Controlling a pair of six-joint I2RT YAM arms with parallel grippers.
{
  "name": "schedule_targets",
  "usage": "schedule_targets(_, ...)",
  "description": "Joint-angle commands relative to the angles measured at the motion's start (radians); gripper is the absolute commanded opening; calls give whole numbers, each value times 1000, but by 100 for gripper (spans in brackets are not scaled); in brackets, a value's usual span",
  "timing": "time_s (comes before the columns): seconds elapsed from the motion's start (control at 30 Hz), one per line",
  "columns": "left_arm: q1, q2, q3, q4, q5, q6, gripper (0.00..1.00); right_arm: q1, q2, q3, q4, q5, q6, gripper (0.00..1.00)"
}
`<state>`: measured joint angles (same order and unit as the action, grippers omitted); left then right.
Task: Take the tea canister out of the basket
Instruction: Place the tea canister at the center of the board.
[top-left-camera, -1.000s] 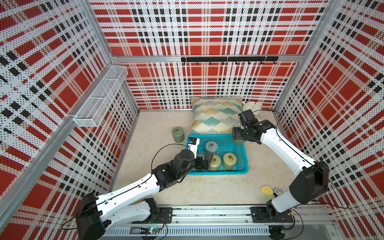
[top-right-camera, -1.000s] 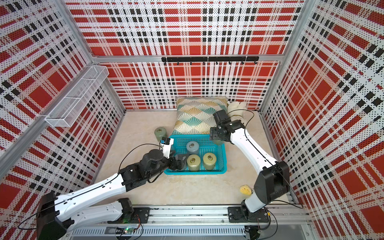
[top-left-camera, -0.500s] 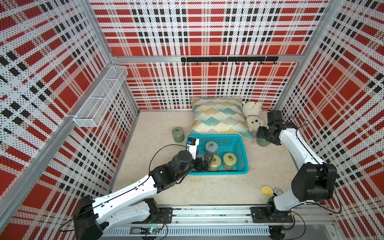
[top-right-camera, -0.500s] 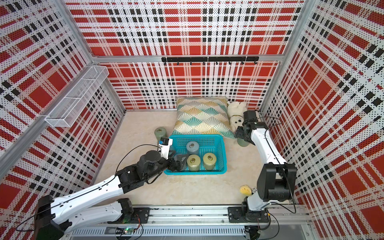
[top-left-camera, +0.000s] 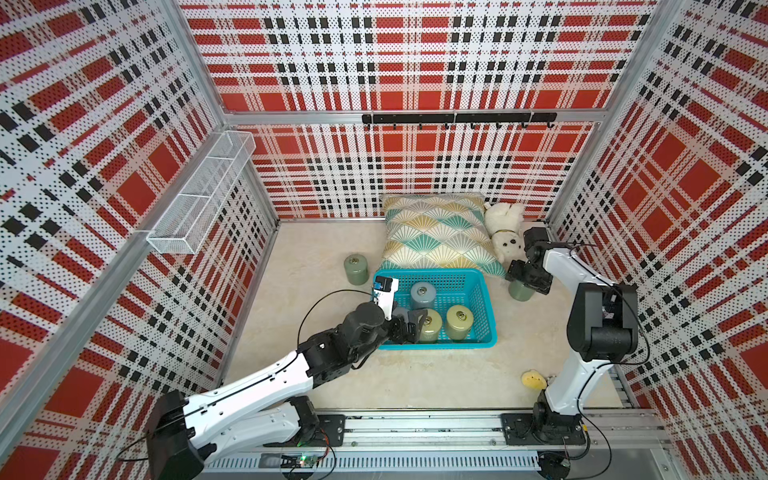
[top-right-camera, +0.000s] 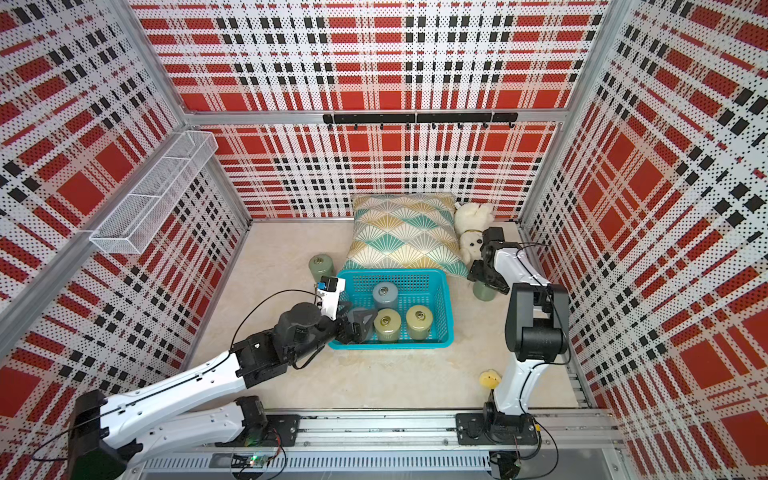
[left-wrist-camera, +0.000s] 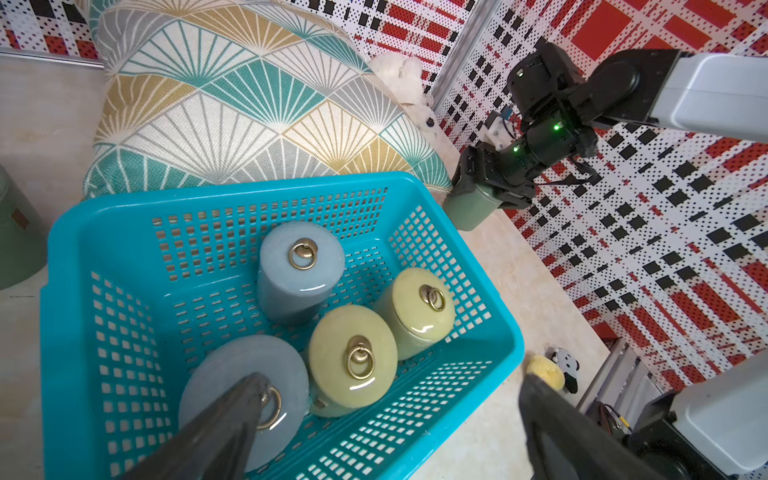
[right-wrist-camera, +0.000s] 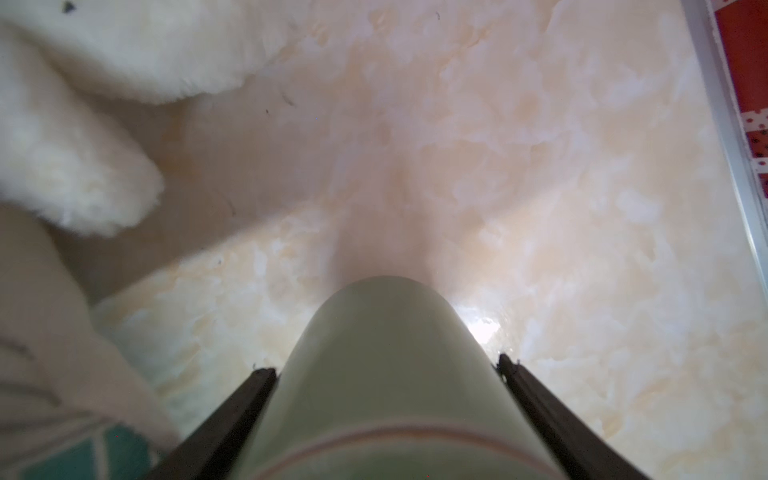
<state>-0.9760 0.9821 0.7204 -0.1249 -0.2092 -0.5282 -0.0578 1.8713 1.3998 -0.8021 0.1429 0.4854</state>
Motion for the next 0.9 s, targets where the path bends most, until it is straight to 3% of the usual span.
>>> schedule_targets(0.0,-8,1,-11,6,-12,0,99,-17,37,68,45,27,-3,68)
schedule_targets(0.4,-7,34,6,-7,-31,4,99,-21,141,92,63,30,-24,71)
schedule_targets(0.53,-7,31,10,-12,-36,3,99,-23,135,88,59,34,-25,88)
schedule_targets(0.57,-7,29,10,-13,-38,4,99,-23,124,84,60,33,-24,99)
schedule_targets(0.87,6,32,14,-20,-54,-16,99,-20,-63,4,69,-7,12,100)
